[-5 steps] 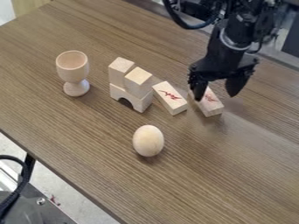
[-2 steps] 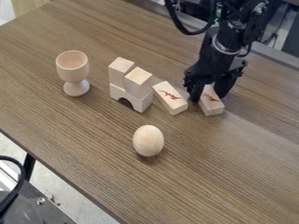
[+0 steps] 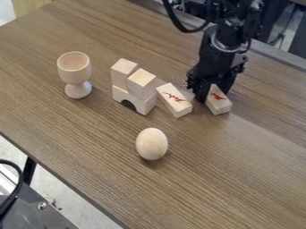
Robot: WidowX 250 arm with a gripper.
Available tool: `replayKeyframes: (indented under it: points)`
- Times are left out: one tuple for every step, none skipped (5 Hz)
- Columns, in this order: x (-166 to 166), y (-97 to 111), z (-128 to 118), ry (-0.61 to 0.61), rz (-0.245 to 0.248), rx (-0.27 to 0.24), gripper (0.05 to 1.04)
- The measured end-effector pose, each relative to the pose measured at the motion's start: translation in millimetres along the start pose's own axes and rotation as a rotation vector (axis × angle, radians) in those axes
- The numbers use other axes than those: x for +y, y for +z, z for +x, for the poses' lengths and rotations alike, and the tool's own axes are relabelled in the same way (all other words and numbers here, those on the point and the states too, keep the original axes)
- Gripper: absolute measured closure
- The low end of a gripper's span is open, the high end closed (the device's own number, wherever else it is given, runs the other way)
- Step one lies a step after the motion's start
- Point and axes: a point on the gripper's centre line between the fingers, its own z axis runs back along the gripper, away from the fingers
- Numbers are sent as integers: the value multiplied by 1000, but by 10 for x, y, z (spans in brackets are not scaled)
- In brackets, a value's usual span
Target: Put the block on top of two cube
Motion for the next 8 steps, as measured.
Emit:
replayKeyframes:
  points:
    - [-54,256,179,84,-57,34,523]
    - [-81,500,419,179,-105,45,523]
    - [-12,735,668,265,-132,20,523]
    - [107,853,816,360,-90,-75,523]
    - [209,951,859,414,-49,-121,523]
    - [297,1003,899,474,-9,-145,523]
    - [366,1001,898,511,27,-143,523]
    - [491,946,929,551,63,-123,524]
